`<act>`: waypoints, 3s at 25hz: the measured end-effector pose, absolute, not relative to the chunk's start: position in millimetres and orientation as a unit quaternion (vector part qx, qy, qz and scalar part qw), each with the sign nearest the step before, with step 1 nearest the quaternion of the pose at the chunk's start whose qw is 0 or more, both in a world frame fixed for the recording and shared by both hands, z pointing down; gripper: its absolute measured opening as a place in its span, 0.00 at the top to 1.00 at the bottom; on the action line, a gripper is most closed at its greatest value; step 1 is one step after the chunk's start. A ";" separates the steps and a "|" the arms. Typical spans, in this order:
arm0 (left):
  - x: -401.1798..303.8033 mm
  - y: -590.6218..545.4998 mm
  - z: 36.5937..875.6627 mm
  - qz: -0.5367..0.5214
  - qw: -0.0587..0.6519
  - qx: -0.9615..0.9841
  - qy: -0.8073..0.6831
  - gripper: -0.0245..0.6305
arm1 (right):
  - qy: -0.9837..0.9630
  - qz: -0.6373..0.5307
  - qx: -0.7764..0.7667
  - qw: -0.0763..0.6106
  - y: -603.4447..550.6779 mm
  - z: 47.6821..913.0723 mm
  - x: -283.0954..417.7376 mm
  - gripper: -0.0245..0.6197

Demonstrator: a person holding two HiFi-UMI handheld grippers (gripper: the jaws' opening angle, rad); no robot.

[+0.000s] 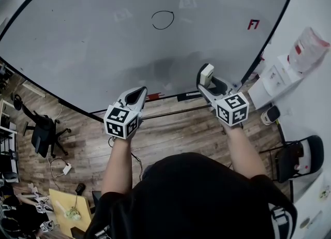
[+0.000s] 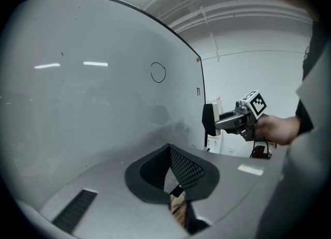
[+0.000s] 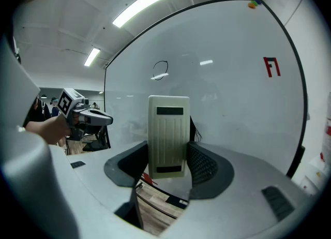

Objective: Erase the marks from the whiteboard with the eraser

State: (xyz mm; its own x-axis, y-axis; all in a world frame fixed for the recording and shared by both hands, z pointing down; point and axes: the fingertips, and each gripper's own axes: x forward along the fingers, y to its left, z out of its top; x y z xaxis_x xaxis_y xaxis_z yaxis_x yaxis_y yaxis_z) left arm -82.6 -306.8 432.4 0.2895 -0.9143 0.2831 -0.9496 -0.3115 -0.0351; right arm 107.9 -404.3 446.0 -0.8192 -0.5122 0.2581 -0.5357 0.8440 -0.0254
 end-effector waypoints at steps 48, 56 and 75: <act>-155.1 -277.5 428.2 0.097 0.064 0.826 -0.552 0.95 | -0.938 0.017 0.313 0.149 -371.9 426.0 47.0 0.60; -159.6 -272.5 425.9 0.093 0.065 0.835 -0.538 0.95 | -0.934 0.011 0.327 0.145 -363.7 420.2 41.4 0.60; -170.9 -269.5 404.7 0.083 0.044 0.844 -0.528 0.95 | -0.935 -0.032 0.327 0.130 -367.0 376.0 4.7 0.60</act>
State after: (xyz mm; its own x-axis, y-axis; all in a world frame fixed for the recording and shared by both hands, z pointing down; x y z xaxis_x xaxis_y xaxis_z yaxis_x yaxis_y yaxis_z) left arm -170.9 -269.5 404.7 0.4293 -0.8836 0.1868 -0.8982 -0.4393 -0.0138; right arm 4.7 -367.0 376.0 -0.7520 -0.6207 0.2217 -0.6043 0.7836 0.1441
